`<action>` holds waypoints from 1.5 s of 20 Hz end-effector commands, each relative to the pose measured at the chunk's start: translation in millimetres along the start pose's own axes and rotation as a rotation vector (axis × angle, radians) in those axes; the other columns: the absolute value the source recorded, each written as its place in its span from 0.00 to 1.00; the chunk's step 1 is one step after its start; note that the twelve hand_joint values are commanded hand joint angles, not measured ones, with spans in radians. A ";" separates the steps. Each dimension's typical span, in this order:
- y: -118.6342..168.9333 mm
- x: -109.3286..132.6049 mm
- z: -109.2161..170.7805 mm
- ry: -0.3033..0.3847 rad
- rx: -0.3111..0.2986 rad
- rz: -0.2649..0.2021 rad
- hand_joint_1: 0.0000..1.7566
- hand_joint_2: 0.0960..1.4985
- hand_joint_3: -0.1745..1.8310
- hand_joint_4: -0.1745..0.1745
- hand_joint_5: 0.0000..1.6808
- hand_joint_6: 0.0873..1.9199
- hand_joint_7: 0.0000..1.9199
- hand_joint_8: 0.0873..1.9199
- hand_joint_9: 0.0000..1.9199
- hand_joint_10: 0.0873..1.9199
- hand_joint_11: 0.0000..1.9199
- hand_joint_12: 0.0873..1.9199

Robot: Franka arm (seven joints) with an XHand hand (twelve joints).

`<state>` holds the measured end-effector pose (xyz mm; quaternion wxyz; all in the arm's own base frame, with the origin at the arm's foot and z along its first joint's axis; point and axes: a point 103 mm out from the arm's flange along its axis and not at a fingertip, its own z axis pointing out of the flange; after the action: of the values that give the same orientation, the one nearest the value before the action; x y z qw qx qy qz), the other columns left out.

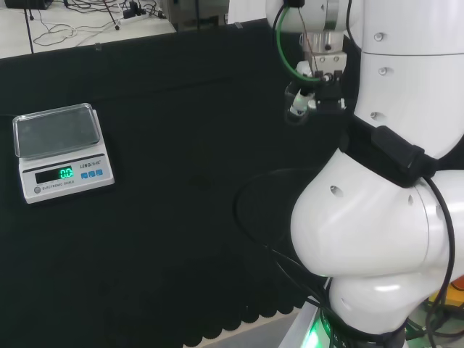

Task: Put the beaker on the electronic balance.

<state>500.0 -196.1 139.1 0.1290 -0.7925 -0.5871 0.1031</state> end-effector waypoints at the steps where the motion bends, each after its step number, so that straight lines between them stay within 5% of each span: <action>1: -20.1 1.1 -42.6 -0.014 -0.038 -0.019 0.65 0.66 0.34 0.57 0.44 0.75 0.39 0.79 0.52 0.63 0.64 0.41; 7: -29.6 14.8 -57.5 -0.019 -0.044 -0.066 0.65 0.65 0.35 0.57 0.44 0.74 0.39 0.79 0.52 0.63 0.64 0.41; 10: -32.4 42.5 -63.7 -0.026 -0.046 -0.098 0.65 0.64 0.35 0.58 0.44 0.74 0.39 0.78 0.52 0.63 0.64 0.41; 18: -41.8 172.0 -87.2 -0.040 -0.062 -0.236 0.66 0.63 0.37 0.58 0.46 0.73 0.40 0.78 0.52 0.63 0.64 0.41; 30: -67.9 355.8 -99.2 -0.120 -0.044 -0.503 0.66 0.61 0.38 0.58 0.47 0.72 0.40 0.77 0.53 0.62 0.64 0.41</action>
<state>566.7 60.1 247.2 0.0932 -0.6679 -0.7331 0.0884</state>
